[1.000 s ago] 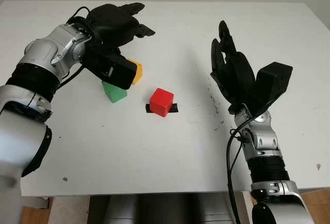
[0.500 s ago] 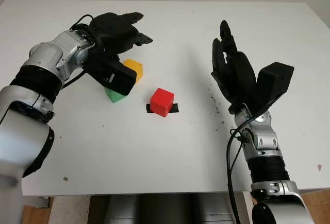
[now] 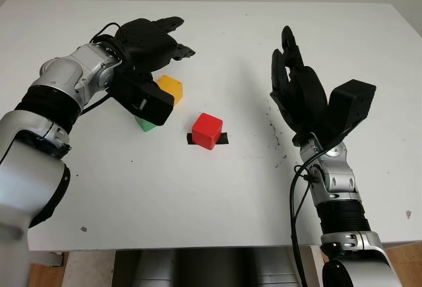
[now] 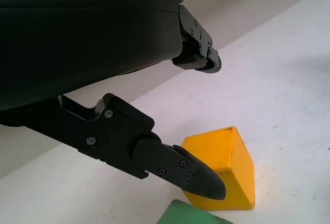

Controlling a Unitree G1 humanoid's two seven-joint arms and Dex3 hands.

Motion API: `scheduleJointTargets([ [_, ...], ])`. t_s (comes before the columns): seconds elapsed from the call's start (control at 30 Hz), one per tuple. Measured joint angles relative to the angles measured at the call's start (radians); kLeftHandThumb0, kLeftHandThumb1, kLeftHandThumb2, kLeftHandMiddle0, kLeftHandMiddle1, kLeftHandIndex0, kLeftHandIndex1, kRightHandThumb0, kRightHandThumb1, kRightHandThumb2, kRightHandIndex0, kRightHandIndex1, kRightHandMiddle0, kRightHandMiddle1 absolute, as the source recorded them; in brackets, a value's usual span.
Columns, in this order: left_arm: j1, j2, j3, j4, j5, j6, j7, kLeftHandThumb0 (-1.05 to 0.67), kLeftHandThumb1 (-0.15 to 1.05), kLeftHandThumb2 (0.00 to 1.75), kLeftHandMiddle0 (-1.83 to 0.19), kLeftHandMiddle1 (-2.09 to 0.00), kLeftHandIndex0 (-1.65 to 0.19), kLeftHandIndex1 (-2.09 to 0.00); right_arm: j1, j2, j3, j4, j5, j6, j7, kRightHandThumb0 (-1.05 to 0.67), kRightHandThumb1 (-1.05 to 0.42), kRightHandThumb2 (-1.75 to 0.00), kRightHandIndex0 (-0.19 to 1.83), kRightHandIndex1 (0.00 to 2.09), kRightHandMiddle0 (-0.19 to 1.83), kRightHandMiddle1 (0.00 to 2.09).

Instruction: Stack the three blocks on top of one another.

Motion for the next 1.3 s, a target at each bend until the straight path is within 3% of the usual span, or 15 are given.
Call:
scheduleJointTargets([
  [0.33,0.0,-0.023,-0.035,0.068,0.003,-0.018,0.033,-0.65,0.86,0.06,0.05,-0.06,-0.37,-0.07,0.003,-0.001,0.001,-0.013,-0.002,0.005,0.0,-0.75,-1.05,-0.6,-0.19,0.0,-0.19,0.0],
  [0.83,0.0,-0.041,-0.066,0.085,0.003,-0.012,0.017,-0.62,0.84,0.05,0.02,-0.06,-0.43,-0.08,0.006,-0.001,0.001,-0.029,-0.007,0.015,-0.01,-0.76,-1.05,-0.59,-0.19,0.0,-0.19,0.0],
  [1.17,0.0,-0.055,-0.091,0.109,0.024,0.018,0.019,-0.59,0.87,0.06,-0.03,-0.07,-0.59,-0.13,0.014,-0.001,0.001,-0.041,-0.008,0.019,-0.01,-0.76,-1.05,-0.59,-0.19,0.0,-0.19,0.0],
  [1.3,-0.001,-0.057,-0.095,0.117,0.025,0.023,0.034,-0.53,0.91,0.06,-0.11,-0.08,-0.74,-0.26,0.014,-0.001,0.001,-0.041,-0.008,0.018,-0.008,-0.76,-1.05,-0.6,-0.19,0.0,-0.19,0.0],
])
